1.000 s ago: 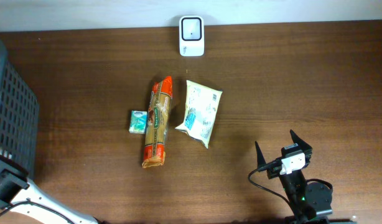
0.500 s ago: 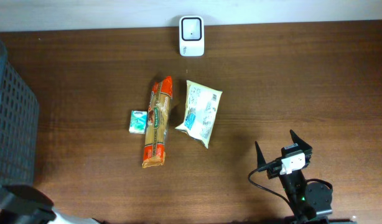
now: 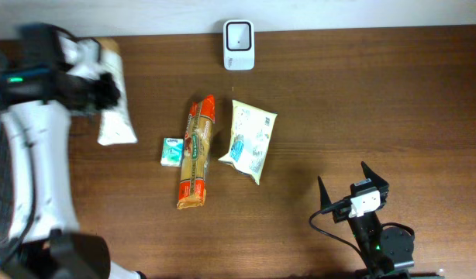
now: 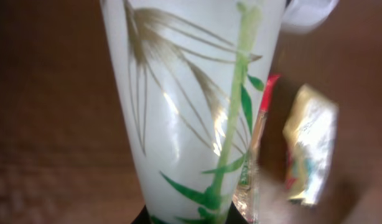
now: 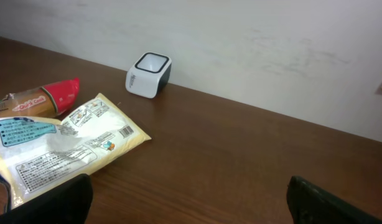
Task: Scan the item barcode
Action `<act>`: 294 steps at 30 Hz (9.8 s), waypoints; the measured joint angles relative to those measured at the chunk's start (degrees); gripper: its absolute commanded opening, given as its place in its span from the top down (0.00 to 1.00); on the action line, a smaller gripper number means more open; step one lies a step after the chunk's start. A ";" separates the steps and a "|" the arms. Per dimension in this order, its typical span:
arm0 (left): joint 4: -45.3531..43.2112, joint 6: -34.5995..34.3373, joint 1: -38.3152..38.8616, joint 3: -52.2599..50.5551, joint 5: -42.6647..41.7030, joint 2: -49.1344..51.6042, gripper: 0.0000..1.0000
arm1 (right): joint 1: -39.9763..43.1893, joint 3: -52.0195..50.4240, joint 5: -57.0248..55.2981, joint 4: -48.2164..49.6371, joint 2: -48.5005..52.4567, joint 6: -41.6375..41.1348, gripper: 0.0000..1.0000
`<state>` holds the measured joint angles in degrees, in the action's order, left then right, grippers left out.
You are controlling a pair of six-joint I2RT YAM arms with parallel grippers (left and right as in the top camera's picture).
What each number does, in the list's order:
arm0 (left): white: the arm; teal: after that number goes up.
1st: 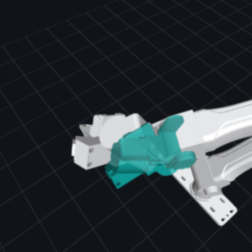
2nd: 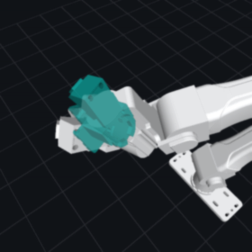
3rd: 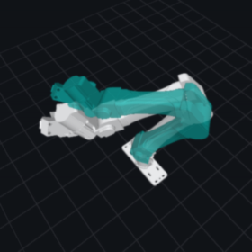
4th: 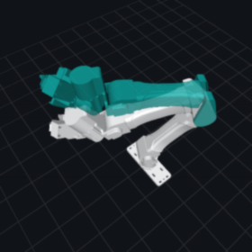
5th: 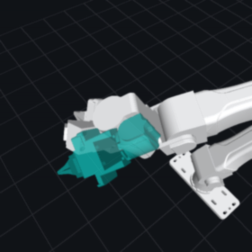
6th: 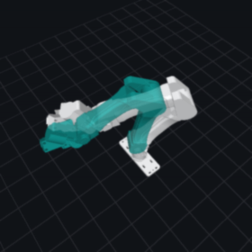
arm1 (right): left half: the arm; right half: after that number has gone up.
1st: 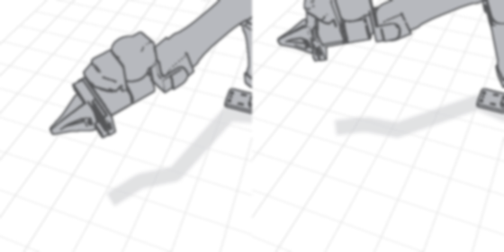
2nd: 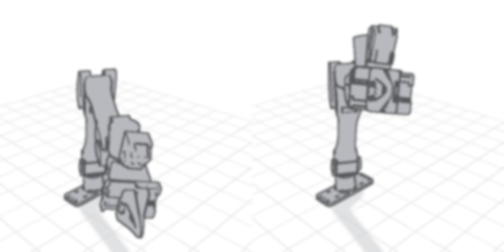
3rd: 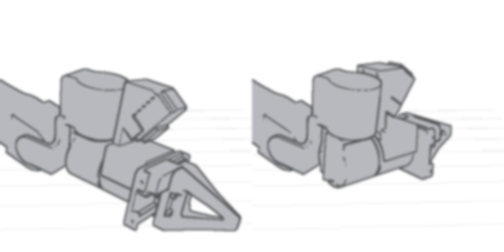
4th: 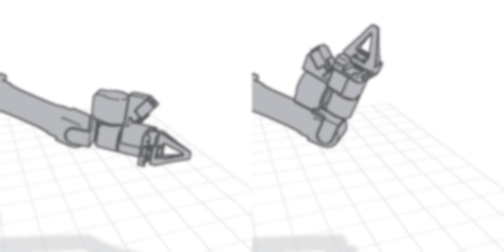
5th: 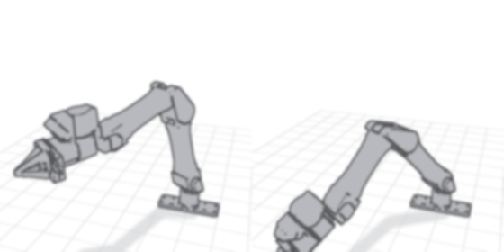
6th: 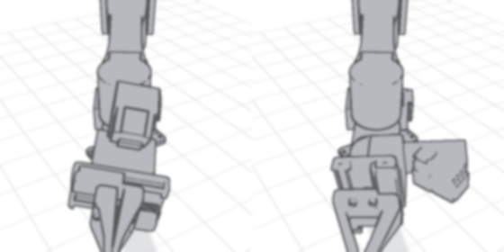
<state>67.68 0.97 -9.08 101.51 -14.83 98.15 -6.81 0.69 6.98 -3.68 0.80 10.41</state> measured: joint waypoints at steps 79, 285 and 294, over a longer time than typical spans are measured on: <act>-28.22 11.02 -14.03 -28.81 4.26 -11.13 0.01 | 0.00 0.00 0.00 0.00 0.00 0.07 0.02; -28.13 11.08 -14.03 -28.81 3.65 -11.04 0.01 | -21.59 102.27 -35.21 29.51 131.08 84.02 0.96; -28.13 11.08 -14.03 -28.81 3.65 -11.04 0.01 | -21.68 102.27 -33.59 34.42 133.94 84.08 0.96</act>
<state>39.55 12.05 -23.11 72.71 -11.18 87.11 -28.49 102.96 -26.61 30.74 134.74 94.50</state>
